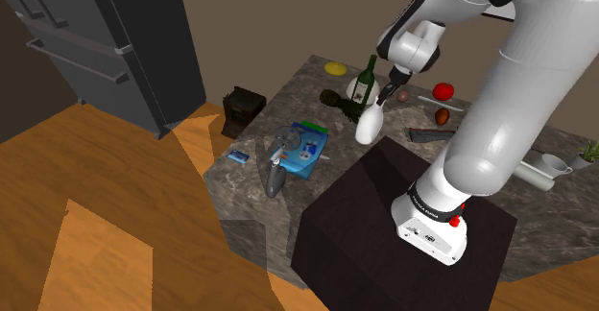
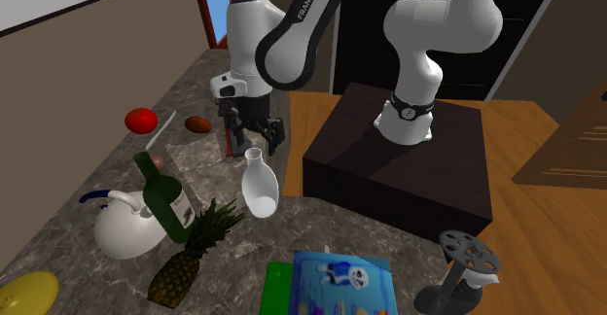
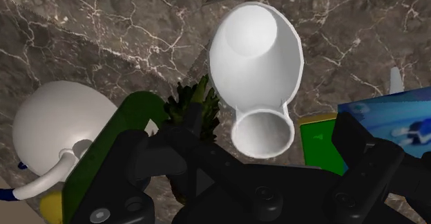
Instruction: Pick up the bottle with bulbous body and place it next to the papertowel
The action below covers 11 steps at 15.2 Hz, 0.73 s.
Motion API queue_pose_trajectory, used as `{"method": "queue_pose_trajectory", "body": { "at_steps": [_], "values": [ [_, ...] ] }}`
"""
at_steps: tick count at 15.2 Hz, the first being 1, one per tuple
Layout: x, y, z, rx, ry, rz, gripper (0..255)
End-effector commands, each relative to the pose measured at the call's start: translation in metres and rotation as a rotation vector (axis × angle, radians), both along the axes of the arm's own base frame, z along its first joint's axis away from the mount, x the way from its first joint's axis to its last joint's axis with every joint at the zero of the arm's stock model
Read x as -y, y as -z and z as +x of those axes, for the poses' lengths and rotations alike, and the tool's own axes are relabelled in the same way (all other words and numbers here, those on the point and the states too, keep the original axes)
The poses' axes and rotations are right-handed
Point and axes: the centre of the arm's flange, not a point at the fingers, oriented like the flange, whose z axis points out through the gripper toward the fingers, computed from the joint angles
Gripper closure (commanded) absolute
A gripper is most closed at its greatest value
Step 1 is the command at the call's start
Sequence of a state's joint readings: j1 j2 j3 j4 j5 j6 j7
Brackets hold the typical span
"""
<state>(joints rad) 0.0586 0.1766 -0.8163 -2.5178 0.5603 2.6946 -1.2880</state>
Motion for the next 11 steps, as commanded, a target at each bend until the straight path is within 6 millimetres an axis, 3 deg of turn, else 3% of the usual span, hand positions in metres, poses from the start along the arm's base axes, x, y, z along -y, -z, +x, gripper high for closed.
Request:
{"method": "queue_pose_trajectory", "body": {
  "at_steps": [1, 5, 11],
  "values": [
    [0.001, 0.012, 0.001, 0.002, 0.001, 0.0, 0],
    [0.001, 0.03, 0.004, 0.002, 0.001, 0.0, 0],
    [0.001, 0.03, 0.004, 0.002, 0.001, 0.0, 0]
  ]
}}
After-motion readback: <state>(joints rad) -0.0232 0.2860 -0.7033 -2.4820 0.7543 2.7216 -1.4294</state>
